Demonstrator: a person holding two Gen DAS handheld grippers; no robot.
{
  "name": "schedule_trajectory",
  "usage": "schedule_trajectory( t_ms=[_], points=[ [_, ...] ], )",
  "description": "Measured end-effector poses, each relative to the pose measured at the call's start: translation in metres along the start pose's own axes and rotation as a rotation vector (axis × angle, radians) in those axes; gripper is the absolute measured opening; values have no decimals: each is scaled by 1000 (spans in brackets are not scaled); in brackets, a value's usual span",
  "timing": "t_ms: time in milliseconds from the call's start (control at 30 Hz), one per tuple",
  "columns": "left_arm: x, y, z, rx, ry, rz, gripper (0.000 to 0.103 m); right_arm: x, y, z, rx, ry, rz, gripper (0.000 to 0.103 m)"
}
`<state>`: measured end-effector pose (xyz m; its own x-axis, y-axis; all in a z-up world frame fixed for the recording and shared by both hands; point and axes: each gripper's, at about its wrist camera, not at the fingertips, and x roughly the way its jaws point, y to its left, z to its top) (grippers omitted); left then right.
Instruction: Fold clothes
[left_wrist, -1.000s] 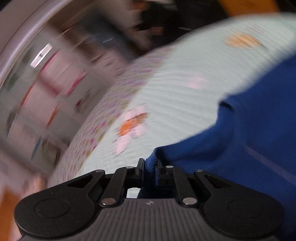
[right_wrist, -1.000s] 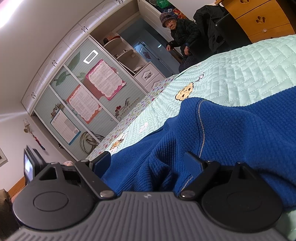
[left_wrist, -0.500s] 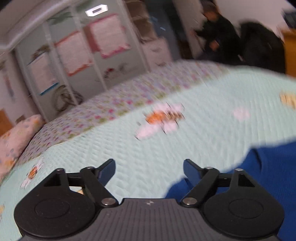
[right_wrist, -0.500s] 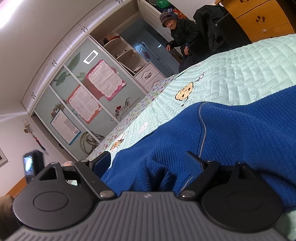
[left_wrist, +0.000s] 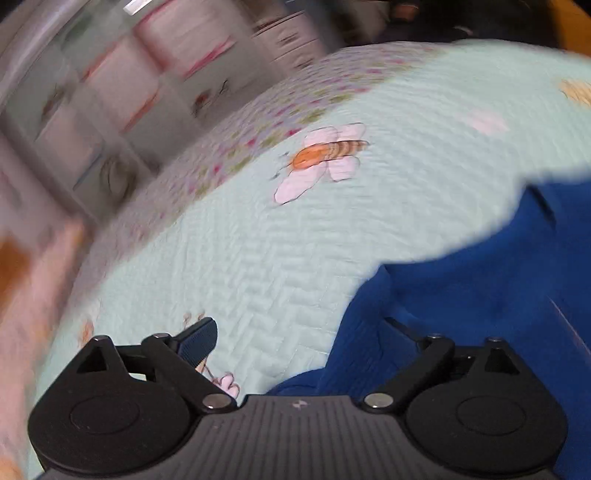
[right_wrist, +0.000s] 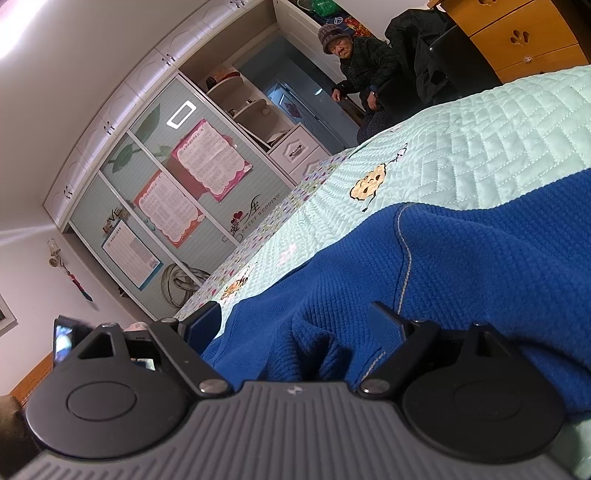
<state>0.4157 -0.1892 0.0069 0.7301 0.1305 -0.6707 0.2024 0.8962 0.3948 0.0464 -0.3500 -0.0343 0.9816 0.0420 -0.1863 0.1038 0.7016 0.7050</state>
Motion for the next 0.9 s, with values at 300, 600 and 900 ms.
schedule_trajectory(
  t_ms=[300, 600, 900],
  points=[
    [-25, 64, -29, -319, 32, -629, 84, -1, 0, 0, 3, -1, 2, 87],
    [-20, 92, -39, -348, -72, -286, 85, 0, 0, 0, 1, 1, 2, 87],
    [-29, 126, -70, -230, 36, -66, 98, 0, 0, 1, 0, 2, 0, 87]
  ],
)
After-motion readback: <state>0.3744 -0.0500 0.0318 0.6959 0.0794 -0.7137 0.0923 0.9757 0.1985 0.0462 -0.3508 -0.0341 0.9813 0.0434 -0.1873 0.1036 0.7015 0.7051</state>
